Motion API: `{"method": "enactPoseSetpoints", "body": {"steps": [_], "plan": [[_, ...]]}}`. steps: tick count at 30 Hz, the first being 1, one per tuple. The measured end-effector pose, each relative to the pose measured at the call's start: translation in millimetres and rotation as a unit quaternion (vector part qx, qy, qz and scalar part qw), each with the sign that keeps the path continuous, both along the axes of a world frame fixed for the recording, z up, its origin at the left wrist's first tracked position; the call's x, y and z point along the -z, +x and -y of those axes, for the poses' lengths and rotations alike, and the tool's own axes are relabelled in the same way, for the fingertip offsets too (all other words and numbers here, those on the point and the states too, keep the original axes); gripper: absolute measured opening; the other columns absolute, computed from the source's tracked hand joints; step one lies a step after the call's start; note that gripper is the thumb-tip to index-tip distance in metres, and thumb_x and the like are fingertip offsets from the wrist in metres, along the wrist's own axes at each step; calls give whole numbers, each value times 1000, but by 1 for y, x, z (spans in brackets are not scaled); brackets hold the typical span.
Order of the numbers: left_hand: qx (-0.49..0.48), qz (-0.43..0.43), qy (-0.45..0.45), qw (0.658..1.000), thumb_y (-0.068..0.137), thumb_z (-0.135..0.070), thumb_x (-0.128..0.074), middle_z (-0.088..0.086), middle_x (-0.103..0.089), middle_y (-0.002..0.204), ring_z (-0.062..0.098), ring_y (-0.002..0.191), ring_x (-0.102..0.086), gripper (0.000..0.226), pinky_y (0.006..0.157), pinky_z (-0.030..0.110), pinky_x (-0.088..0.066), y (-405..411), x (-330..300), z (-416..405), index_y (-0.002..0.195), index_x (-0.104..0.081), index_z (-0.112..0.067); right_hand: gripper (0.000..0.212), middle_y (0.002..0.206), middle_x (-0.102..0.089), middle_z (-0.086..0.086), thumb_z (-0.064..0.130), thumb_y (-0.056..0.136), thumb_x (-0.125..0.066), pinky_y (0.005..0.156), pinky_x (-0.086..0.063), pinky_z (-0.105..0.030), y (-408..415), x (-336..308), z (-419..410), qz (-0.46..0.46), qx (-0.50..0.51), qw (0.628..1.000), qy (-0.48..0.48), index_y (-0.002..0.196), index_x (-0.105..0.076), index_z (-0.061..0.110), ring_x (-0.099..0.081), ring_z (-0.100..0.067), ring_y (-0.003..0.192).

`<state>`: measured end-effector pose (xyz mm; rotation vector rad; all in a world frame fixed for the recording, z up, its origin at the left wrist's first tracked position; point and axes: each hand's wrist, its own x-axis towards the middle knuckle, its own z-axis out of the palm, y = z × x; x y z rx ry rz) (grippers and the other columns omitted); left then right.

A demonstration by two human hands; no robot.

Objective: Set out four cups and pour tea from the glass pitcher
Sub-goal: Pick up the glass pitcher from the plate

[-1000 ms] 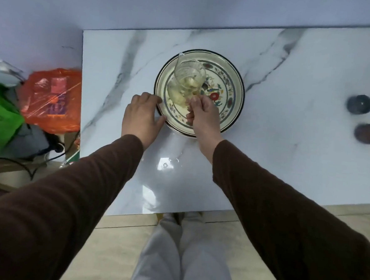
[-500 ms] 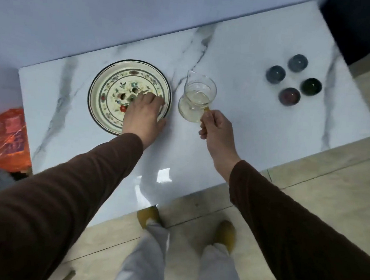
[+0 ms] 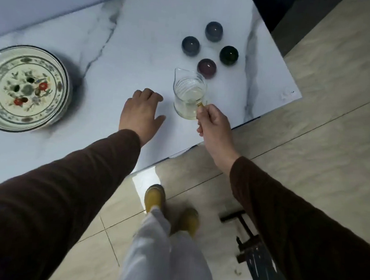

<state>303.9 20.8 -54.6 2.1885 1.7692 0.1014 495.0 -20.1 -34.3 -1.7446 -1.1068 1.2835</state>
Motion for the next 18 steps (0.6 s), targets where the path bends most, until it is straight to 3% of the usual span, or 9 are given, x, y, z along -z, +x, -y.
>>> {"method": "enactPoseSetpoints", "body": {"steps": [5,9,13,18], "plan": [[-3,8,-15,1000,86,-30,-65,9,-56,126,33,116,-49,44,90,43,-43,31,13,-34,126,-56,-13,30,66,-45,6,38,99,-48,55,-41,-17,31,6,-31,13,-4,1000,-2,74,-43,21,-44,-9,62],[-24,23,-15,999,87,-30,-64,8,-55,126,32,116,-49,44,90,41,-43,41,17,-70,126,-55,-13,31,69,-44,1,34,100,-48,57,-41,-21,43,3,-68,15,-2,1000,2,81,-47,10,-44,-11,65],[-41,32,-19,998,87,-29,-64,8,-55,126,32,116,-49,43,90,40,-42,48,17,-100,126,-55,-13,33,74,-43,-5,31,101,-48,56,-41,-15,52,-4,-103,3,2,1000,8,86,-47,1,-41,-15,67],[-72,37,-18,997,87,-29,-64,9,-55,125,32,115,-49,44,89,41,-42,63,19,-127,127,-55,-12,34,75,-44,-8,30,102,-46,60,-38,-30,73,-10,-140,15,-34,999,14,94,-50,-3,-41,-16,67]]}}
